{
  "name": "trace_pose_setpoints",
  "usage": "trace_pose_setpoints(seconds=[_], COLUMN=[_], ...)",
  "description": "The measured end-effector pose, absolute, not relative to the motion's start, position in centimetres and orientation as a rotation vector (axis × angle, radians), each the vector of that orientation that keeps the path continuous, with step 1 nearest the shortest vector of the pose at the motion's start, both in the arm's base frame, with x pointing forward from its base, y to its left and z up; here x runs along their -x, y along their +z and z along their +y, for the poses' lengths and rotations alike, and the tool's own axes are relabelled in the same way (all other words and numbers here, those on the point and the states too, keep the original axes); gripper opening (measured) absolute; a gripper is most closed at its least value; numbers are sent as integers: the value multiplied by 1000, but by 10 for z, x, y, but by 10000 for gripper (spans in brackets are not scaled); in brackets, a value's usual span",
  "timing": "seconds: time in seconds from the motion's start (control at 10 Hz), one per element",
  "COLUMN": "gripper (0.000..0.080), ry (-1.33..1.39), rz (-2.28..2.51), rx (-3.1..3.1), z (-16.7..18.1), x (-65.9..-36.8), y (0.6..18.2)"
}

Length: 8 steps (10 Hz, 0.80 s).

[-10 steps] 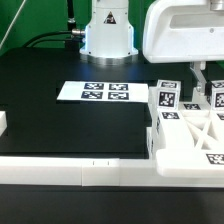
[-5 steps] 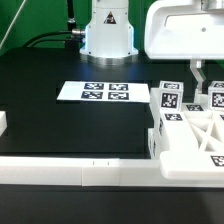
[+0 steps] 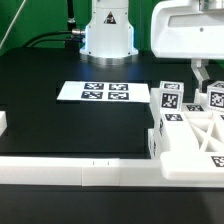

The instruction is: Assemble chair

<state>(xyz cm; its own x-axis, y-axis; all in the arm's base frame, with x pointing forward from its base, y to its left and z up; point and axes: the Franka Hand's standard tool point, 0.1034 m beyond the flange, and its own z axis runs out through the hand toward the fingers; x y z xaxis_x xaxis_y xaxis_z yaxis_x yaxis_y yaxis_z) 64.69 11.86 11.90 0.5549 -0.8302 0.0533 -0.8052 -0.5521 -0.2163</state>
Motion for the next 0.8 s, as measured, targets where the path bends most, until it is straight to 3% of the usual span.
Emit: trace_pose_setpoints(seconds=[0.4, 0.7, 0.8], gripper=[284, 285, 476], ry=[-114, -116, -109], rz=[1941, 1917, 1890], rx=[2151, 2176, 2208], z=[118, 118, 119], x=[-646, -645, -644], y=[118, 118, 117])
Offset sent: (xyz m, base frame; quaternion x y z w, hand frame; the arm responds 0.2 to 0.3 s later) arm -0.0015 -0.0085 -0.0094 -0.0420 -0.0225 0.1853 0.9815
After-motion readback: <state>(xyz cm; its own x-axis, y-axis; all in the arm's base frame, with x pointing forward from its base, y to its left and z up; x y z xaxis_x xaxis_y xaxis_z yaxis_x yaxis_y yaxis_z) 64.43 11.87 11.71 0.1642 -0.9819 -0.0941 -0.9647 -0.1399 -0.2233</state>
